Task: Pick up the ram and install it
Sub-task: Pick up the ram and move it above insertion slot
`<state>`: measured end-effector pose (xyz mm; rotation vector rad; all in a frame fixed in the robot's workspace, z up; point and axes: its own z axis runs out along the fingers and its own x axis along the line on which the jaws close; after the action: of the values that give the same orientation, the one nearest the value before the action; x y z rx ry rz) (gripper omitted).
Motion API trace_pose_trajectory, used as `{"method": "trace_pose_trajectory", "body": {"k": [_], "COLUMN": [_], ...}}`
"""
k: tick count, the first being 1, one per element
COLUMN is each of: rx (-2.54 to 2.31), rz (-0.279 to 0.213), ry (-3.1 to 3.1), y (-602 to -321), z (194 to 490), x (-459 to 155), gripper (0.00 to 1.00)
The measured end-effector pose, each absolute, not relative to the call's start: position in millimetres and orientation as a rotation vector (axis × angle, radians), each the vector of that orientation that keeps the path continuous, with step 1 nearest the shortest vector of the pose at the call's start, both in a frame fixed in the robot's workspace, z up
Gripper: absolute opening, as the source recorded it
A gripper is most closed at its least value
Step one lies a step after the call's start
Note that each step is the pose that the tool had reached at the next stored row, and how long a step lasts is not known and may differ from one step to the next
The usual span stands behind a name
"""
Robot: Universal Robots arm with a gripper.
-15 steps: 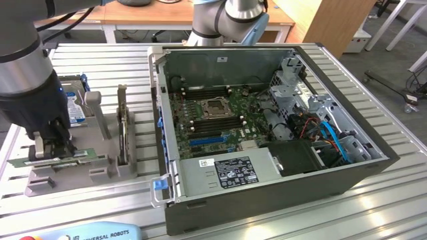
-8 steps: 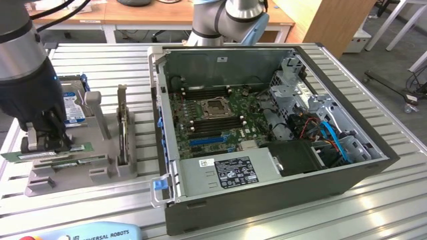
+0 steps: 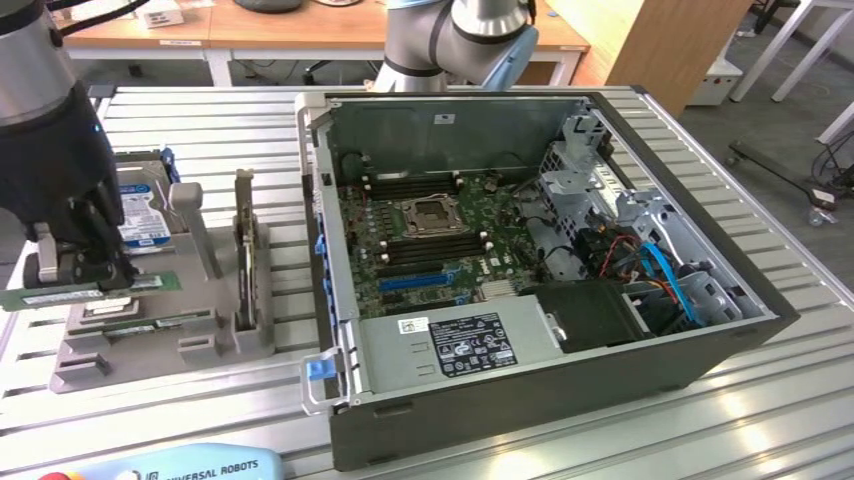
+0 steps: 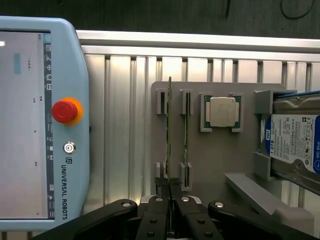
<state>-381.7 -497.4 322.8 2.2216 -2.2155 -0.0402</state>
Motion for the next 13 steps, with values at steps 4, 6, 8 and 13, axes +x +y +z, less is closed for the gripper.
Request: {"method": "trace_pose_trajectory", "body": {"k": [4,6,8,13], "rx": [2.219,2.219,2.218,2.215], "rz": [-0.040,-0.040,-0.040,-0.040], "ry": [-2.218,-2.219,-2.220,-2.222], "y": [-497,-497,-497,-497], "z": [333,337,342,353], "x": [-382,-382,-382,-382], "gripper": [0.12,0.12,0.12,0.12]}}
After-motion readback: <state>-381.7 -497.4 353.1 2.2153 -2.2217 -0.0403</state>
